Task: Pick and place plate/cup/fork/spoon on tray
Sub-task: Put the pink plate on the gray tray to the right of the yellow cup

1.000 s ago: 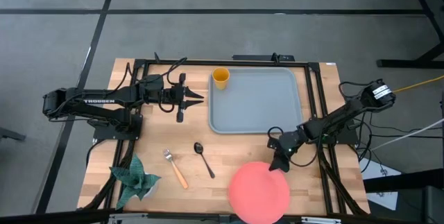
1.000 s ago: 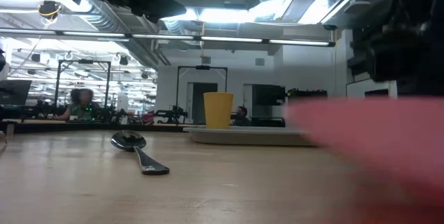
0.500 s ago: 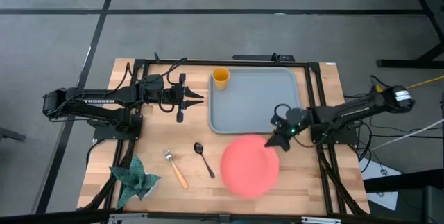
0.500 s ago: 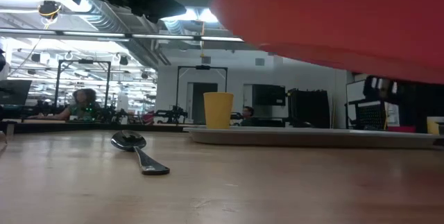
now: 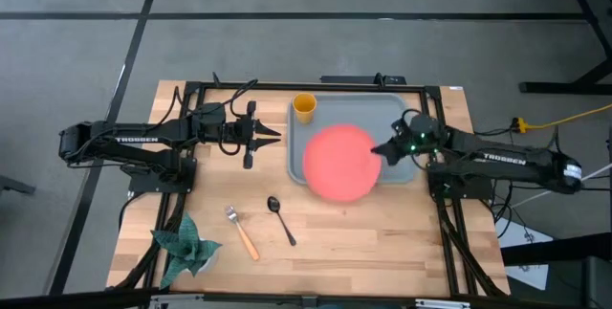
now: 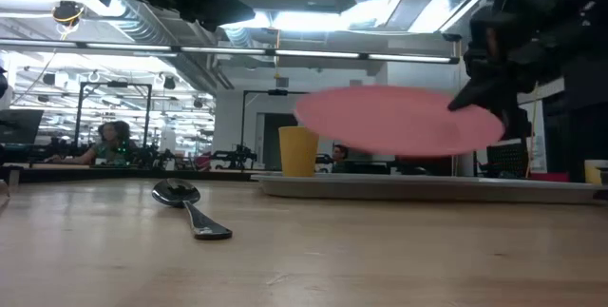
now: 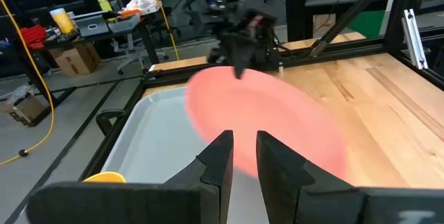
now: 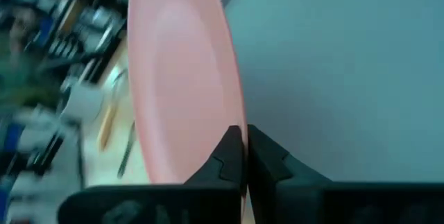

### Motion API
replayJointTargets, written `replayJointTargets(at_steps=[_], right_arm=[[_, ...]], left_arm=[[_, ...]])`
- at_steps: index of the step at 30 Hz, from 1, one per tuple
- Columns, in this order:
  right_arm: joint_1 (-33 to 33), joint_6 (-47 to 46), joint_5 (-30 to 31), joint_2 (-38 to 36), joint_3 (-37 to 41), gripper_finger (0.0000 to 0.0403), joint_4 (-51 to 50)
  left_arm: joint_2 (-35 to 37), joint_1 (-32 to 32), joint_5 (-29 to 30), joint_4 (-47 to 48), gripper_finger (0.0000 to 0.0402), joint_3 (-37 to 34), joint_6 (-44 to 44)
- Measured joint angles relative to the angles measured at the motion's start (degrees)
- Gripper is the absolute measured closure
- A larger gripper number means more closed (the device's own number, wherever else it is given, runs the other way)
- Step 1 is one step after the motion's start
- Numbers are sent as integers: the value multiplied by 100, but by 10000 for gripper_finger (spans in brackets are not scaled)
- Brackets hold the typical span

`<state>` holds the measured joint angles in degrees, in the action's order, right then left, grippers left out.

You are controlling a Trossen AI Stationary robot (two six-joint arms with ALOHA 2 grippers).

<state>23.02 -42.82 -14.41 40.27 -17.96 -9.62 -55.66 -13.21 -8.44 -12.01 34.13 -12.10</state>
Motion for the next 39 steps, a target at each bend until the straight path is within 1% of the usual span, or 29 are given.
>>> replayJointTargets(at_steps=[4,7,11,14,18,20,23,26,31,34,37,39], right_arm=[[698,-145,221,30,0,400,-43],[1139,-200,515,60,0,400,-403],[1538,-325,876,61,0,399,-819],[1712,-338,1032,57,0,391,-751],[1758,-315,1007,69,0,377,-821],[1758,-312,902,90,0,374,-821],[1758,-228,748,152,0,372,-816],[1758,-24,730,185,0,371,-813],[1758,-24,729,186,0,369,-773],[1758,-234,728,186,0,369,-779],[1758,-686,728,186,0,369,-792],[1758,-778,727,186,0,369,-839]], left_arm=[[0,-1,2,0,343,0,133],[0,-2,2,0,343,0,134],[0,-2,38,-2,343,0,136],[0,0,39,-4,343,0,110],[0,-2,41,-29,343,0,103],[0,0,41,-62,343,0,101],[0,0,50,-70,343,0,99],[0,0,52,-74,343,0,99],[0,-1,52,-74,343,-2,98],[0,0,52,-74,343,0,97],[0,0,52,-74,343,0,97],[0,0,52,-74,343,0,97]])
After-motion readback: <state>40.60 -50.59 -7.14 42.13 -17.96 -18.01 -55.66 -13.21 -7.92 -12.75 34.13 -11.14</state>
